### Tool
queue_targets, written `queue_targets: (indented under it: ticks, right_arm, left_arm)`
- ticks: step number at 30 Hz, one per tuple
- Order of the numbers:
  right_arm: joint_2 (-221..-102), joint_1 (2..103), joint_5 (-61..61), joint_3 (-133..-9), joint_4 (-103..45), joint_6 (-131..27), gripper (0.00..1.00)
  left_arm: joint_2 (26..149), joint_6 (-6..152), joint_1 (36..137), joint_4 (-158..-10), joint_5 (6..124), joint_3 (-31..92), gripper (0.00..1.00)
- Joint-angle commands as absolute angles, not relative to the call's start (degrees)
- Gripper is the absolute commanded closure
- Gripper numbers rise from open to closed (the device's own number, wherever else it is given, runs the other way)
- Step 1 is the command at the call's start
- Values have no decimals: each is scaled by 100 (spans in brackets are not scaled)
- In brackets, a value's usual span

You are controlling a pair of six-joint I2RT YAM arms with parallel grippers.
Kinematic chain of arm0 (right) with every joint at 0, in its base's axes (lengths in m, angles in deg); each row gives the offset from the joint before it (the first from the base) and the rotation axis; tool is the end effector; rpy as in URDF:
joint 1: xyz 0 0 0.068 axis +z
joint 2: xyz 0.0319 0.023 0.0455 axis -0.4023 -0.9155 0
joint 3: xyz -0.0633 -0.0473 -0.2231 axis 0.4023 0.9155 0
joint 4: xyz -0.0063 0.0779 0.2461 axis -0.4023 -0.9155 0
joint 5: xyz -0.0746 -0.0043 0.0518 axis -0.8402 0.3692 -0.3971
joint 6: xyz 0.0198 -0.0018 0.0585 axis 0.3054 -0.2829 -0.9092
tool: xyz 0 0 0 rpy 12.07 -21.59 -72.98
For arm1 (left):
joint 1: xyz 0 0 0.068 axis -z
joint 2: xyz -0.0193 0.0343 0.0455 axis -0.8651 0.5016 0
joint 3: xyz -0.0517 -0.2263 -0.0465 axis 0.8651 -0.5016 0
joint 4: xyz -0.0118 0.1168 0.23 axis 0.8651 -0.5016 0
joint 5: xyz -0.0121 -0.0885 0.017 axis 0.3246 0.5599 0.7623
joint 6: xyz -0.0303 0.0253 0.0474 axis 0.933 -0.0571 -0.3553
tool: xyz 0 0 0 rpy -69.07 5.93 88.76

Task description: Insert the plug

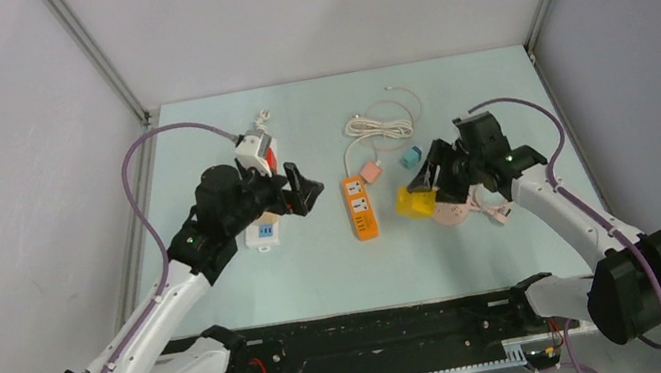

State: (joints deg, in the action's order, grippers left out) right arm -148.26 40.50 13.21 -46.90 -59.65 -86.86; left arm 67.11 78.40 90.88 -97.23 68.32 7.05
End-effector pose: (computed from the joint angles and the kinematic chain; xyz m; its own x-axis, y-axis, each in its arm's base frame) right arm 0.2475 0.0920 0.2248 -0.8617 0.3866 -0.3288 0.0937 0.7580 0.6455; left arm 0.2109 -0.1376 0.2959 -0.4478 -0.0730 -0.8912 0.5606 0.7535 -0.3434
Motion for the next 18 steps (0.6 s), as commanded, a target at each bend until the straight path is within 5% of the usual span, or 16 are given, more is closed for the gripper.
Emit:
queue_targets:
  ticks: [1, 18]
  right_arm:
    - [-14916, 3939, 3302, -5379, -4026, -9545, 59]
    - [-15938, 4501, 4530, -6143, -224, -14457, 64]
  left_arm:
    - [6719, 7694, 9127, -8837, 7845, 1125, 2]
    - [7563, 8091, 9127, -8169, 8848, 2802, 2]
